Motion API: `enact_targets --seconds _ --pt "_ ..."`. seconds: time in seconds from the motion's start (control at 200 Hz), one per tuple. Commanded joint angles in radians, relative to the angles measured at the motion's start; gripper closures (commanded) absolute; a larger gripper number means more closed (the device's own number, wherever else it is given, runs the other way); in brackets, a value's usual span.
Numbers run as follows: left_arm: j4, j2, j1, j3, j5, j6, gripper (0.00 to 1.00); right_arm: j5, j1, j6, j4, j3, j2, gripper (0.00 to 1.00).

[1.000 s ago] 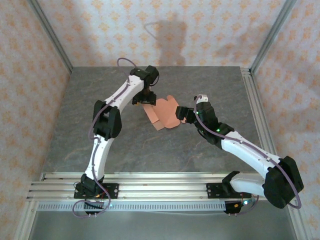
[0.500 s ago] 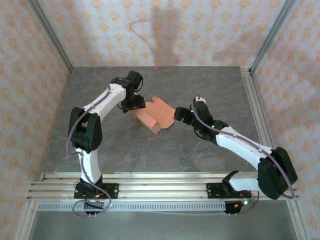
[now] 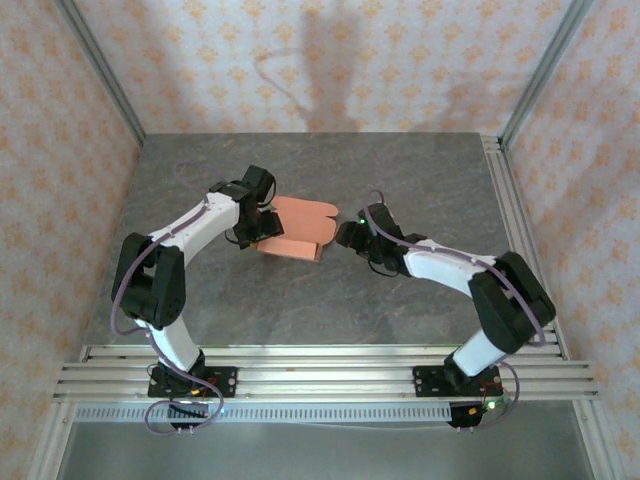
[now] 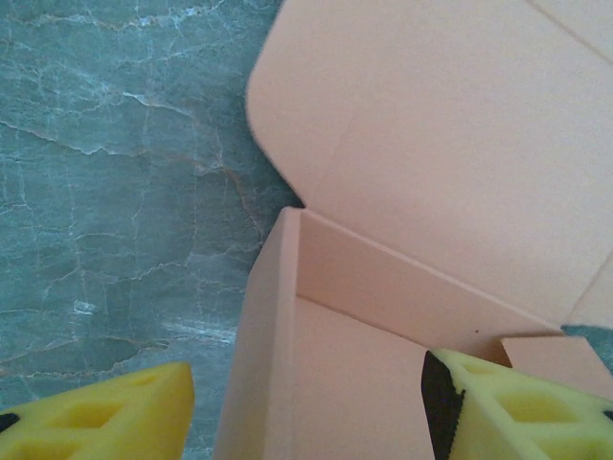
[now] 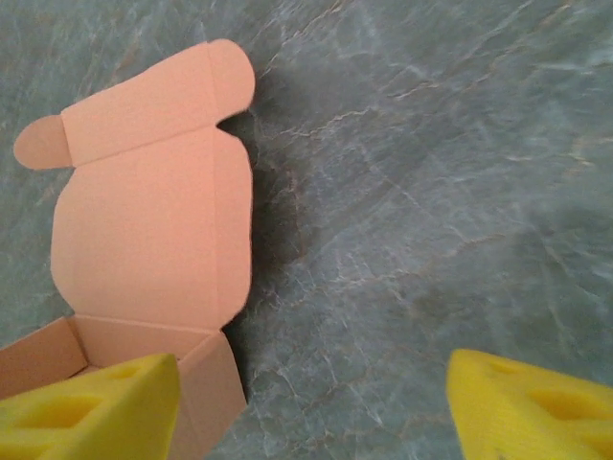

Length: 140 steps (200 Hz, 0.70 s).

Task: Fold the paper box

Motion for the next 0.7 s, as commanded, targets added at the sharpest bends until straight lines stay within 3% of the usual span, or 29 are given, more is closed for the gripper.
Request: enact_targets --seconds 0.0,0.095,0.355,0.571,0.696 --pt "0.019 -0.035 0.004 -0.007 -0.028 -0.005 0.35 -0.069 -0.018 0.043 0.132 0.034 0.061 0.36" --pt "0.019 -0.03 0.005 -0.007 -0.021 -0.001 0.35 -0.113 -0.024 -0.001 0.188 0.062 0.121 0.43" --pt "0.013 -0.021 0.005 -0.006 -0.017 0.011 0.35 -0.223 -0.058 -0.114 0.184 0.185 0.273 0.39" --pt "-0.002 -0.047 0.006 0.004 -0.035 0.019 0.34 -0.436 -0.108 -0.17 0.223 0.284 0.411 0.43" --pt "-0.027 -0.053 0.006 0.033 -0.03 0.028 0.33 -0.494 -0.117 -0.239 0.167 0.35 0.474 0.55"
